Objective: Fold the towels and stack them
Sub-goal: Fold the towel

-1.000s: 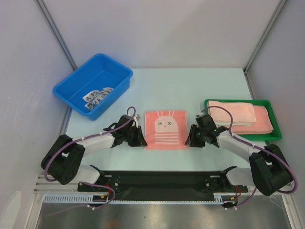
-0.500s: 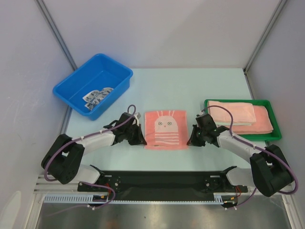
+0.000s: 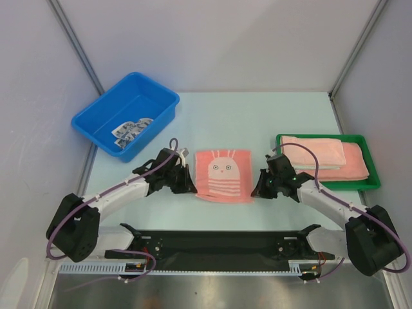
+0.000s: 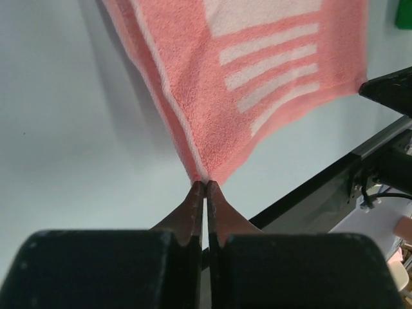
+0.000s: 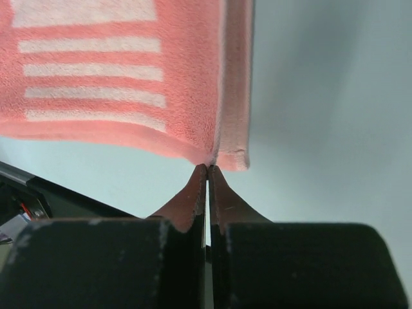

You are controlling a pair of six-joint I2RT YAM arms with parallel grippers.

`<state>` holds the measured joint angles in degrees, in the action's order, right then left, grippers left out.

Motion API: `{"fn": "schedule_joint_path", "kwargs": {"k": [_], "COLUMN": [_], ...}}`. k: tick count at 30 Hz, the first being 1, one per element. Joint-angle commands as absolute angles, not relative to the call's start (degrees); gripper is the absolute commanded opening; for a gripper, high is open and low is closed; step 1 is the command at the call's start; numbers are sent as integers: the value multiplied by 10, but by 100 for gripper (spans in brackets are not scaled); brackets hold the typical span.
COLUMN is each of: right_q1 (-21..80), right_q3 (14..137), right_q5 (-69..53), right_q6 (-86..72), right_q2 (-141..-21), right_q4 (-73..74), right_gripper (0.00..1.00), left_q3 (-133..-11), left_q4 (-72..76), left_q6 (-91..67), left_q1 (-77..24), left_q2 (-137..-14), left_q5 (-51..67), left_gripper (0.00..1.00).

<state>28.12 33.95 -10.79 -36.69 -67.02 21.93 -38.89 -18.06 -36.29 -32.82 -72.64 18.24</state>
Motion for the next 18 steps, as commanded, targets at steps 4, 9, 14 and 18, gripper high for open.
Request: {"fn": "schedule_joint_path", "kwargs": {"k": [4,9,14,18], "right_q1": [289,292,294,297], "right_q3": [299,298,298,298], "right_q5": [-142,-140,-143,-144], "right_q6": [-377,-378,-382,-382], "right_q2": [-670,-665,-671,-674], "right_q4": [184,181,172,170], "right_gripper": [0,0,0,0], "left_q3": [-352,-358,-346,-342], "left_q4": [-174,-177,-131,-112], "left_q6": [-359,-358,-371,-370], "left_q1": [-332,-332,-332,-332], "left_q2": [-729,-727,-738,-772], "left_q5": [189,177,178,169], "left_gripper": [24,37,37,35]}}
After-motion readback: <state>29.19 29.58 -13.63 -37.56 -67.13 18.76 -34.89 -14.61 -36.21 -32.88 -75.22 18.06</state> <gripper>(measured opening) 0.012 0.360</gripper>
